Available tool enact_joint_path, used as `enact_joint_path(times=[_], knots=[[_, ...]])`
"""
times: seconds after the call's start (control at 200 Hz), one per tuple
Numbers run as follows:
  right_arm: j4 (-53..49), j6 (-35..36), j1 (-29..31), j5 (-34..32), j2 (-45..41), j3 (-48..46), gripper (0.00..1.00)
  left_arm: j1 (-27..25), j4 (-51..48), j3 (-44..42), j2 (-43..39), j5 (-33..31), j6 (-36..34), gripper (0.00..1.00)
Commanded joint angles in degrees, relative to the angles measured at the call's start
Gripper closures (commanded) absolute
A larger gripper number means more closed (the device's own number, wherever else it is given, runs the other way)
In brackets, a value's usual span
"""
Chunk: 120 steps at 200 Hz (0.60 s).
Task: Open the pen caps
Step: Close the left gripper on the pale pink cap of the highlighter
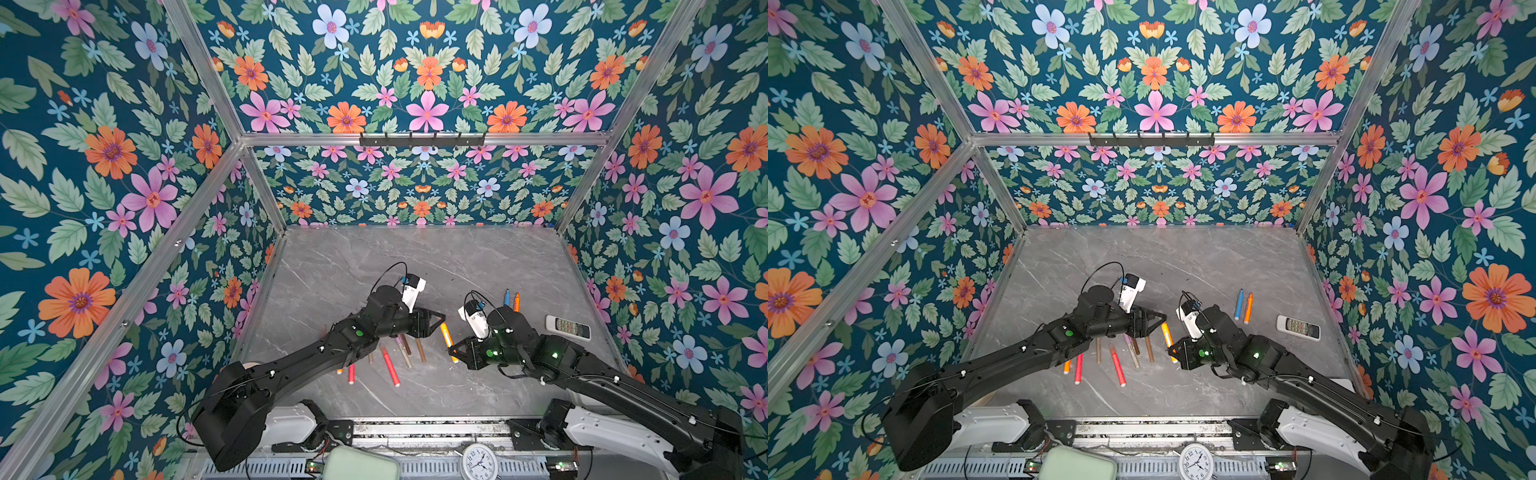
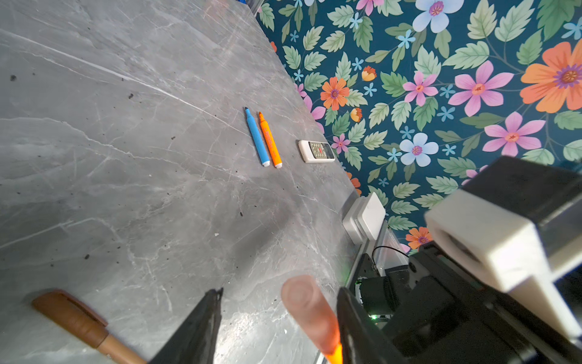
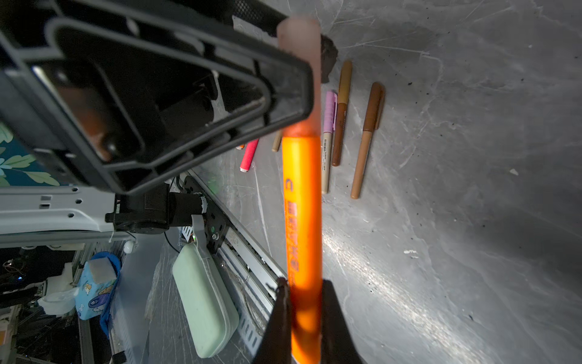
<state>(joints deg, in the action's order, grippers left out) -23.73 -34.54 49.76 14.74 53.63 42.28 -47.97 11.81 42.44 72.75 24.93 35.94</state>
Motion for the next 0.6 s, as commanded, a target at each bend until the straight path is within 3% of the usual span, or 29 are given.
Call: enact_joint_path(times=[0.0, 0.145, 0.3, 0.595], knots=[[2.4, -1.0, 0.0, -0.6, 0.3, 0.1, 1.00, -0.5, 2.4, -0.2, -0.5, 0.7, 1.6, 0.43], [3.2, -1.5, 0.0, 0.1, 1.4, -0.4, 1.00, -0.5, 1.4, 0.4, -1.0, -0.6, 1.3, 0.45], [3.1, -1.7, 0.1, -0.1, 1.1, -0.7, 1.00, -0.5, 2.2, 1.1, 0.2, 0.8, 1.9, 0.60], [3.2, -1.6, 0.0, -1.2, -0.2, -1.6, 1.00, -0.5, 5.7, 1.2, 1.8, 4.0, 5.0, 0.56]])
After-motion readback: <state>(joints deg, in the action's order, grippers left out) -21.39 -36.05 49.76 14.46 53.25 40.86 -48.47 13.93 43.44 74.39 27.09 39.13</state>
